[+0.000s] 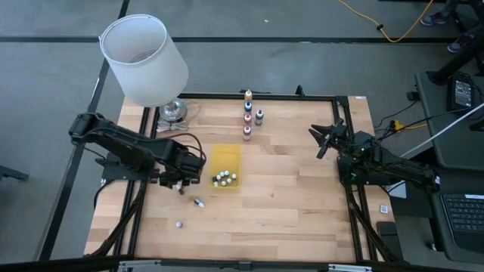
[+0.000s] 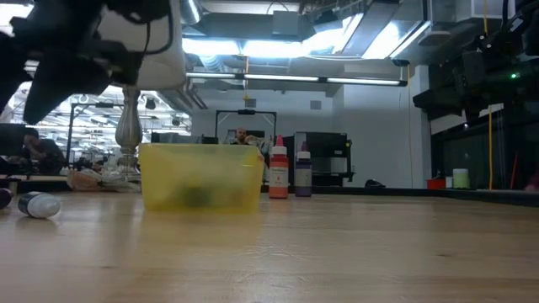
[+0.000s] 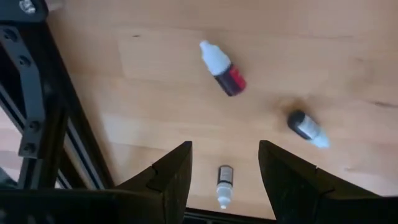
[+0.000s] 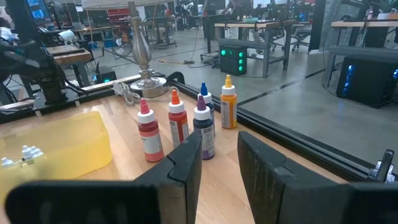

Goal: Pick & Place food coloring
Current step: Put the small red bottle into the yellow bin

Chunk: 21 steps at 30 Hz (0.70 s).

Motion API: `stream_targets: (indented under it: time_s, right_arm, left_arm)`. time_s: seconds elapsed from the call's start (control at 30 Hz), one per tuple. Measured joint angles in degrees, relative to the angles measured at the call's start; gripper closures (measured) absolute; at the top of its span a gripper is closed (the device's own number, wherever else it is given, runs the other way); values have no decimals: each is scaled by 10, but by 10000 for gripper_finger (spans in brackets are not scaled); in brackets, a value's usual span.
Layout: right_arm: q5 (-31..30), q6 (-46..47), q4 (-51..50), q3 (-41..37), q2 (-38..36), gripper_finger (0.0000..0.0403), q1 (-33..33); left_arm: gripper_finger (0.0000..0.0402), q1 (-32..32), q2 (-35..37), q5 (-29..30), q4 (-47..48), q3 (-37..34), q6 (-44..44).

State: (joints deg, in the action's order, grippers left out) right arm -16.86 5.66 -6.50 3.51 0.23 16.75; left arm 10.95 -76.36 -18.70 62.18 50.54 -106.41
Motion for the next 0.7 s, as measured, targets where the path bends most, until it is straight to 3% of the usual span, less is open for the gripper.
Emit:
stream_targets:
  time_s: [0.43,0.7]
  right_arm:
    - [0,0,0,0,0,297,0]
    - [0,0,0,0,0,297,0]
  left_arm:
    - [229,-96,42,-35,-165,-124,-84]
    - [229,-122,42,-77,-176,-155,-86]
